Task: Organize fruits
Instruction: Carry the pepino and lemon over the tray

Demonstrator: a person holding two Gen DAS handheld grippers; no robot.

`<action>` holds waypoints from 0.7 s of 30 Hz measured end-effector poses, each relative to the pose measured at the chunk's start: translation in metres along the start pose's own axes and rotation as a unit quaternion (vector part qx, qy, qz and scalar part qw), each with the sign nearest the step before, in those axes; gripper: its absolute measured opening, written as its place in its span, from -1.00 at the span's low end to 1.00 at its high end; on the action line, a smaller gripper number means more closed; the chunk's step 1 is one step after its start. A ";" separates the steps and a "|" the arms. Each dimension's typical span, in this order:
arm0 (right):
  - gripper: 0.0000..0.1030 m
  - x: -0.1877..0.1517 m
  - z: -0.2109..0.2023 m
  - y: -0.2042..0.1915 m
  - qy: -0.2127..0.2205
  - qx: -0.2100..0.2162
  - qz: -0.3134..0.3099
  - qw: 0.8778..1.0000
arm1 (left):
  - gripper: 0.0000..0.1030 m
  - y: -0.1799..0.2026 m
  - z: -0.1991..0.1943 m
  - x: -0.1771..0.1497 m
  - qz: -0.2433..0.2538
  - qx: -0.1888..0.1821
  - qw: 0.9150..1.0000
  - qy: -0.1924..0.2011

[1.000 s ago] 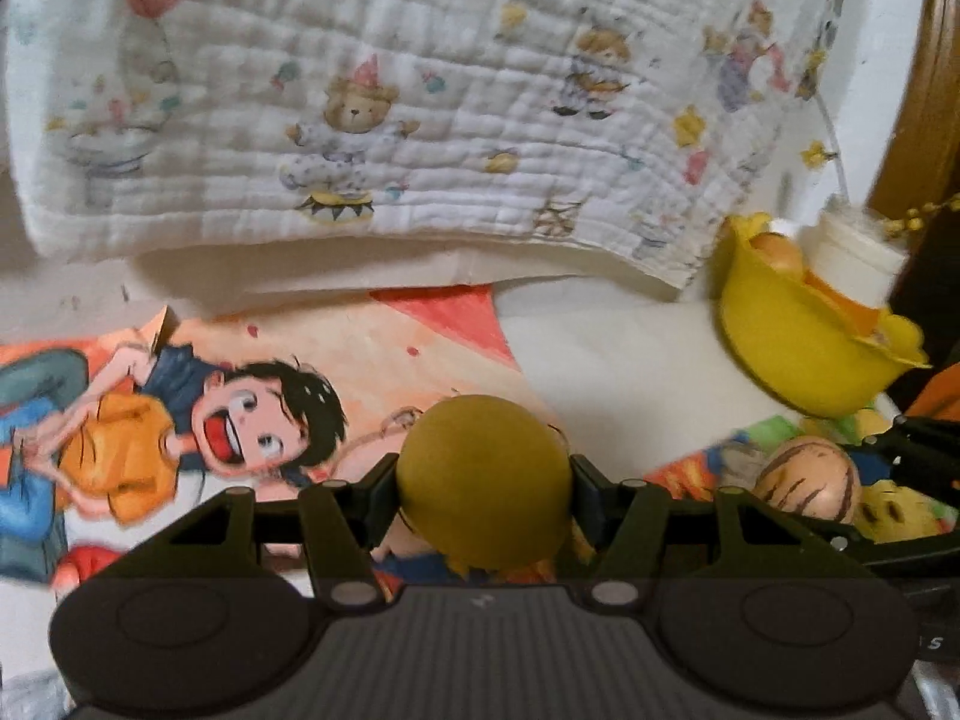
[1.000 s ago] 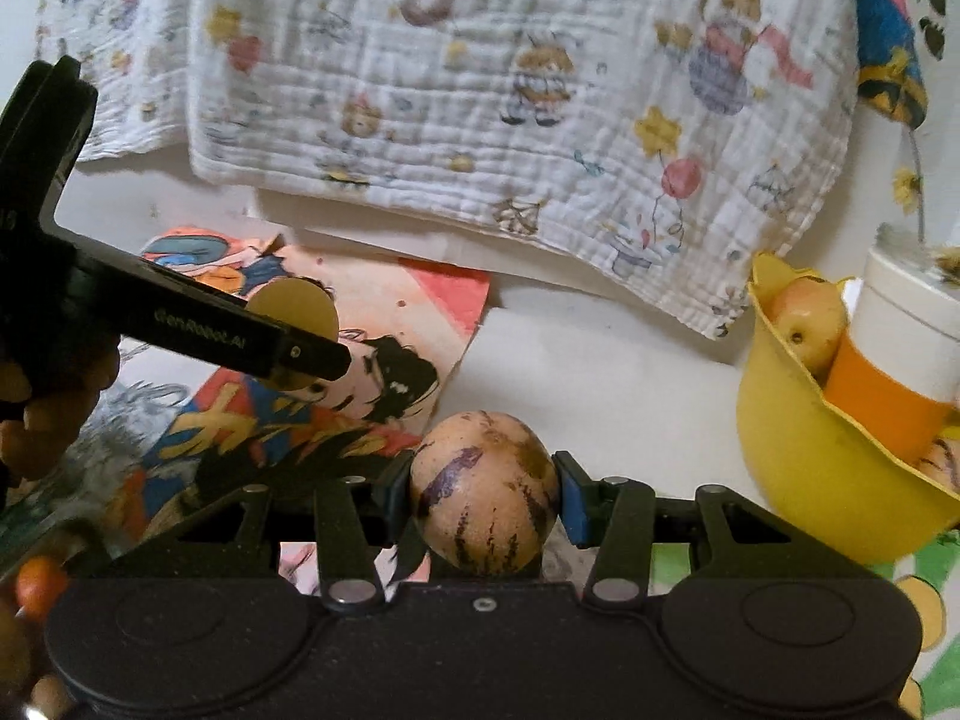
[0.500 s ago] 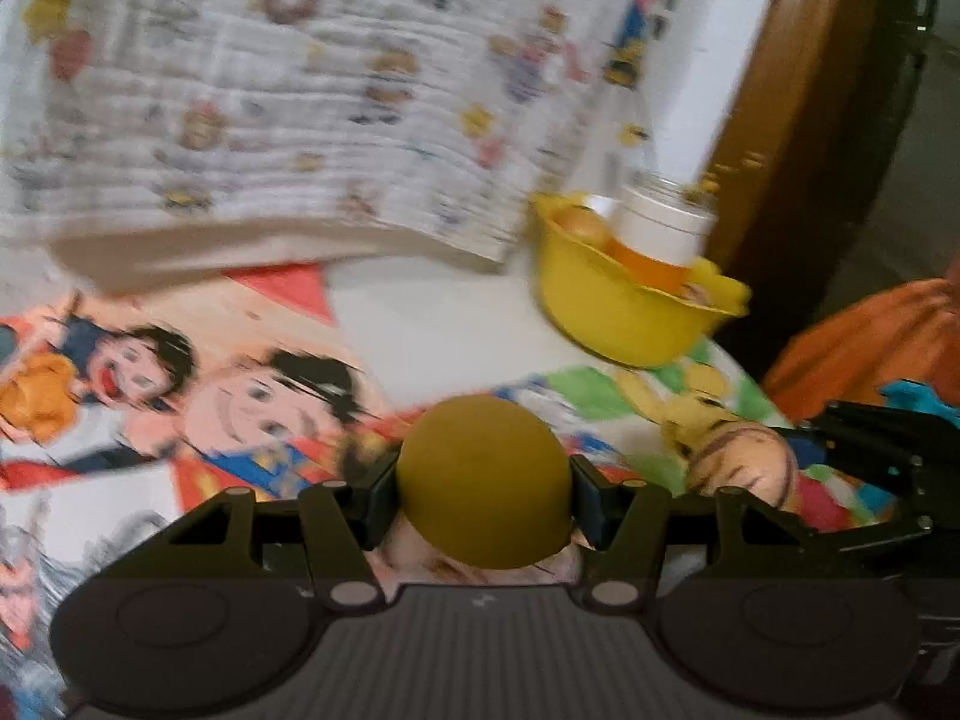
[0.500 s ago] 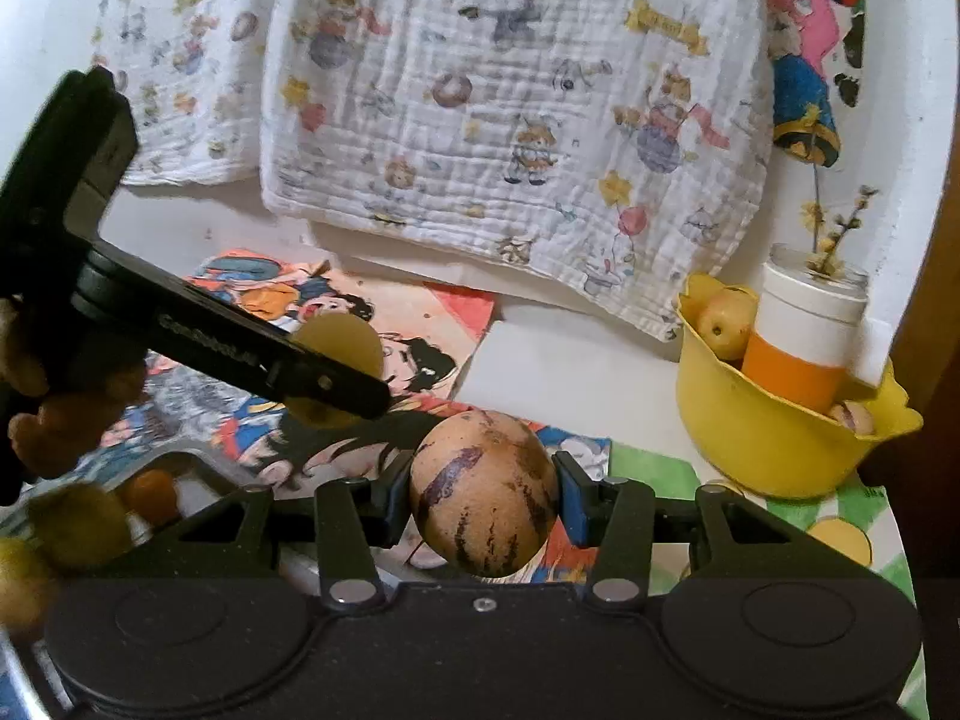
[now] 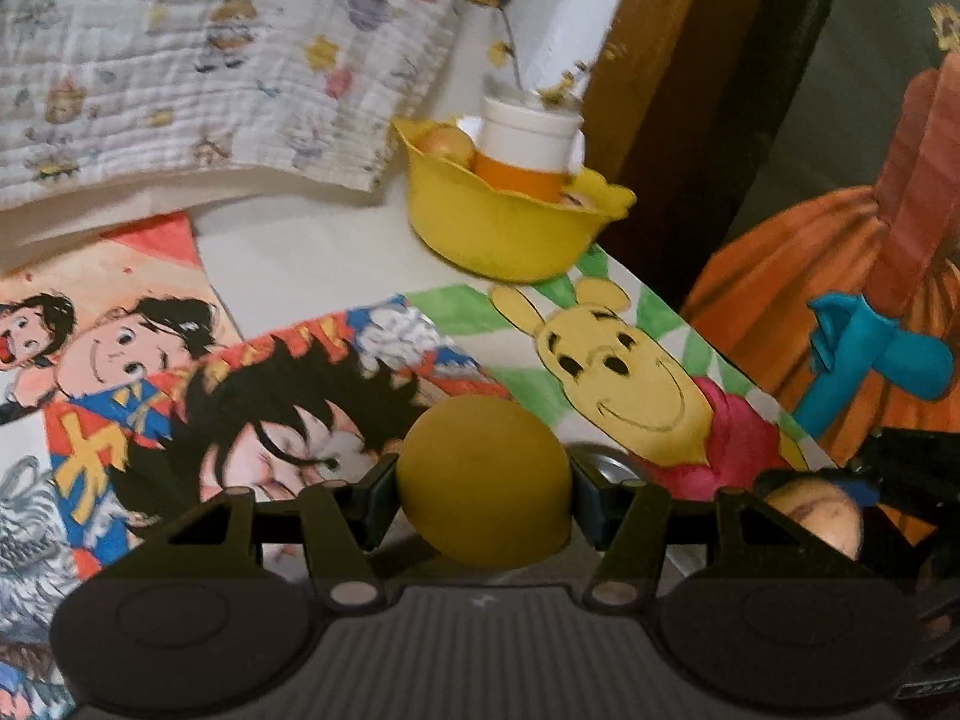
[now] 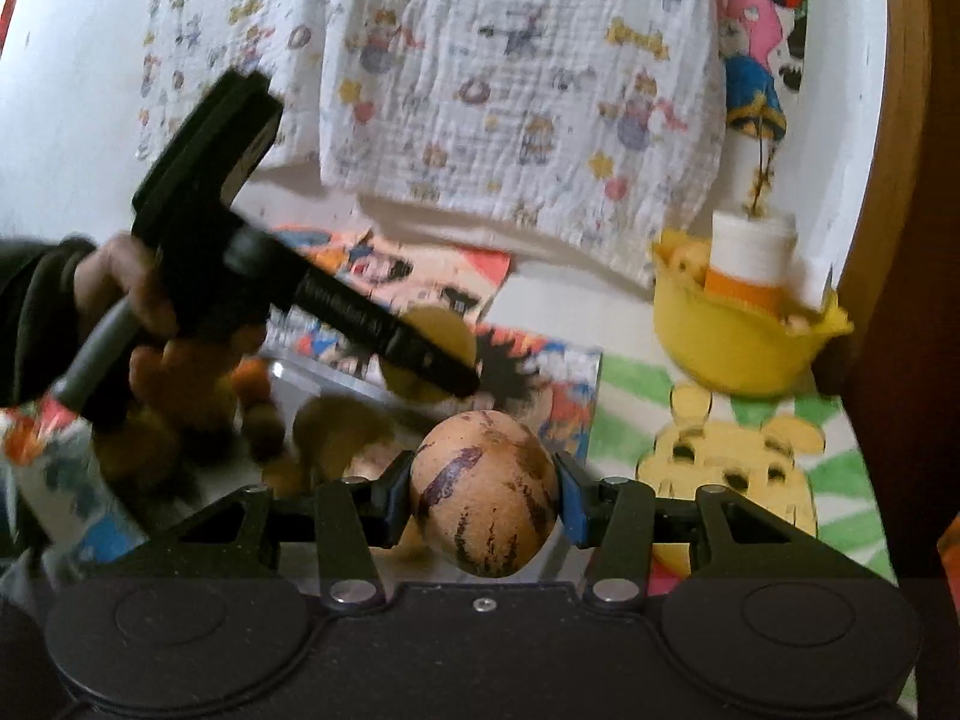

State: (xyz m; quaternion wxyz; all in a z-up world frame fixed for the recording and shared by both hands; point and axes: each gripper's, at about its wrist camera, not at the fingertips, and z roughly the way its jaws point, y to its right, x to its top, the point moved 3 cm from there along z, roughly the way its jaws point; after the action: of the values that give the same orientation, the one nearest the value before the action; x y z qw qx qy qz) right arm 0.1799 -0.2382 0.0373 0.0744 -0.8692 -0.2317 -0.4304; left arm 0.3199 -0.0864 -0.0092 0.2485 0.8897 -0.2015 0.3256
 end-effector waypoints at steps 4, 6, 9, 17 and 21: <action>-0.03 -0.017 0.002 -0.002 -0.008 0.007 0.002 1.000 | 0.21 0.015 0.007 -0.006 0.027 -0.003 0.999 -0.016; -0.03 -0.023 0.004 -0.004 -0.012 0.012 0.004 1.000 | 0.21 0.021 0.013 -0.007 0.039 -0.002 0.999 -0.024; -0.03 -0.032 0.005 -0.007 -0.017 0.016 0.000 1.000 | 0.21 0.028 0.021 -0.006 0.047 0.001 0.998 -0.032; -0.03 -0.046 0.010 -0.015 -0.017 0.022 -0.022 0.999 | 0.22 0.031 0.036 -0.007 0.053 0.013 0.997 -0.055; -0.03 -0.047 0.013 -0.014 -0.016 0.022 -0.021 0.999 | 0.22 0.034 0.039 -0.006 0.062 0.019 0.996 -0.056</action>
State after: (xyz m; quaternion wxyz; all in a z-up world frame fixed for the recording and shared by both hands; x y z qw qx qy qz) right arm 0.1578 -0.2379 -0.0086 0.0806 -0.8691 -0.2606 -0.4125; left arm 0.3168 -0.1350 -0.0283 0.1994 0.8967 -0.2641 0.2939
